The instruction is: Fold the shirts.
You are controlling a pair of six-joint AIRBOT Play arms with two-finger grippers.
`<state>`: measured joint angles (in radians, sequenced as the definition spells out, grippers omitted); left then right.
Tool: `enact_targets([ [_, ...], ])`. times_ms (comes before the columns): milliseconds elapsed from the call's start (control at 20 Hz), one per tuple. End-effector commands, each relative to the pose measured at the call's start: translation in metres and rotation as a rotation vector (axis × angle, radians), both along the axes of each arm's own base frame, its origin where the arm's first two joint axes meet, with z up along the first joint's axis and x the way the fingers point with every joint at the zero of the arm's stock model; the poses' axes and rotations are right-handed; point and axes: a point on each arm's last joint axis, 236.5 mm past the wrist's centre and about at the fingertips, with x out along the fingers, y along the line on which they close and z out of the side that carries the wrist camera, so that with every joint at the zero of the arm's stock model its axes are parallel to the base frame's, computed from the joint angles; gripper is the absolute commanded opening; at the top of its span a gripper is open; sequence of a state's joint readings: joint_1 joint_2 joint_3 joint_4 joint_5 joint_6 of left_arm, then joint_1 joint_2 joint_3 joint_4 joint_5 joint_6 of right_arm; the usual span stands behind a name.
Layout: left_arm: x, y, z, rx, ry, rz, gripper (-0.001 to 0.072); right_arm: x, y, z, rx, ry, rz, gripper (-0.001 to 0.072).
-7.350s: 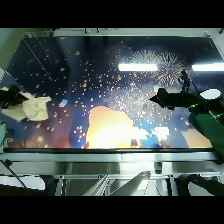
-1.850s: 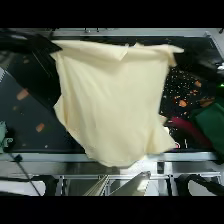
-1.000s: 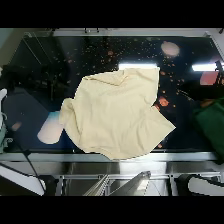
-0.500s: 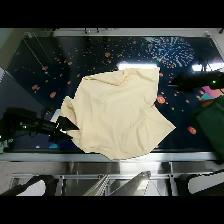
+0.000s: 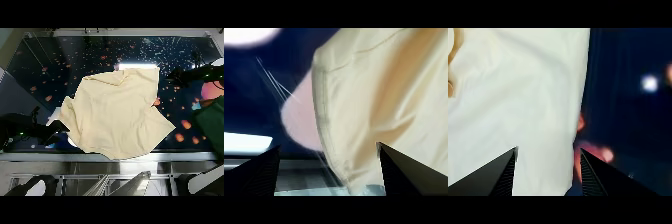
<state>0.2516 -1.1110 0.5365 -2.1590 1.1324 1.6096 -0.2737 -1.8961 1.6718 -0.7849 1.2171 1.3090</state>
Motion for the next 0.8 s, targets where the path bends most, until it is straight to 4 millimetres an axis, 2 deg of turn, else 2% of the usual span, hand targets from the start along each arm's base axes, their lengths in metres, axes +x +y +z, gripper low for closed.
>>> enact_targets([
  [0, 0.019, -0.01, -0.014, -0.068, -0.031, 0.032, 0.0653, 0.007, -0.003, 0.001, -0.008, -0.02, -0.018, 0.0439],
  [250, 0.031, -0.024, -0.035, -0.11, -0.01, 0.017, 0.0651, 0.016, -0.008, -0.006, -0.016, -0.031, -0.055, 0.0439],
  [300, 0.037, -0.028, -0.035, -0.104, -0.022, -0.004, 0.0591, 0.019, -0.01, -0.013, -0.013, -0.02, -0.078, 0.0439],
  [350, 0.044, -0.033, -0.031, -0.1, -0.039, -0.029, 0.0476, 0.022, -0.012, -0.02, -0.01, -0.011, -0.096, 0.0439],
  [400, 0.052, -0.038, -0.026, -0.096, -0.063, -0.057, 0.024, 0.024, -0.014, -0.029, -0.007, 0.002, -0.113, 0.0439],
  [450, 0.06, -0.042, -0.02, -0.09, -0.087, -0.083, 0.0038, 0.025, -0.014, -0.039, 0.005, 0.02, -0.13, 0.0439],
  [600, 0.074, -0.057, -0.005, -0.089, -0.136, -0.146, 0.0023, 0.031, 0.003, -0.058, 0.12, 0.059, -0.159, 0.0439],
  [750, 0.074, -0.06, 0.0, -0.1, -0.136, -0.16, 0.0024, 0.038, 0.022, -0.061, 0.157, 0.042, -0.14, 0.0437],
])
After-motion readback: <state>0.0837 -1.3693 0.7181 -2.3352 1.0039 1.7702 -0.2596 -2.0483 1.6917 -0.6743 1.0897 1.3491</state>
